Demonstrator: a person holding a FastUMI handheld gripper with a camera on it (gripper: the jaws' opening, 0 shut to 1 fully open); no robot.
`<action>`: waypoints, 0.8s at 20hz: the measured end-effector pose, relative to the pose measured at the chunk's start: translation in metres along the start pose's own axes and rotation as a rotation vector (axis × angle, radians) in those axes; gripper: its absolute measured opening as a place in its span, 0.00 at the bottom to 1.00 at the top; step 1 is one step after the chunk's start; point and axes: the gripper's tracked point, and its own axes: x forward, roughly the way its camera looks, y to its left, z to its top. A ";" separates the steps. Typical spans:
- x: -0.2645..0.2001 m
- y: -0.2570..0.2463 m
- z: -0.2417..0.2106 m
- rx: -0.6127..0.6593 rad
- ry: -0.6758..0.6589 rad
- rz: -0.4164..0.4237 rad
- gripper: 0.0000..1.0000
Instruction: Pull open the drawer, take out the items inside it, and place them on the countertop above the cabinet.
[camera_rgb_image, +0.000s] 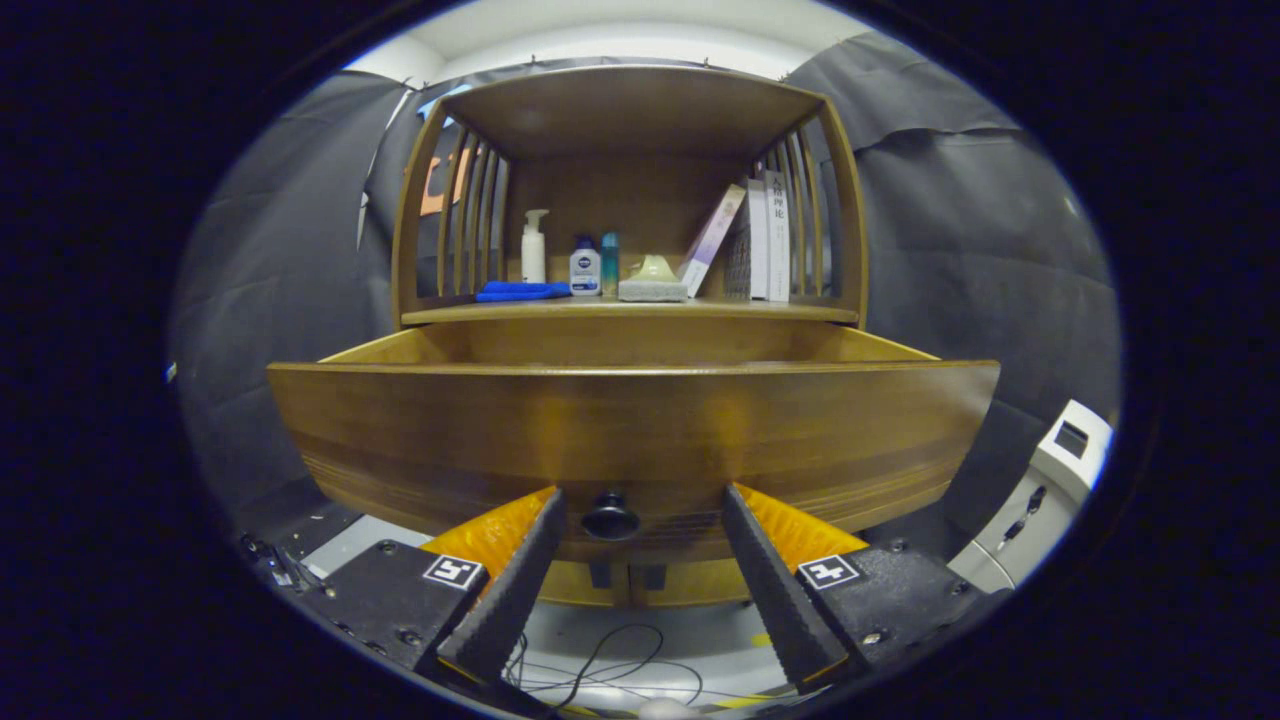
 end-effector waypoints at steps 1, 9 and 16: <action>0.001 0.000 0.001 0.003 0.002 0.004 0.99; 0.016 0.007 0.005 0.004 -0.016 0.017 0.98; 0.065 0.011 0.028 0.015 -0.023 0.011 0.98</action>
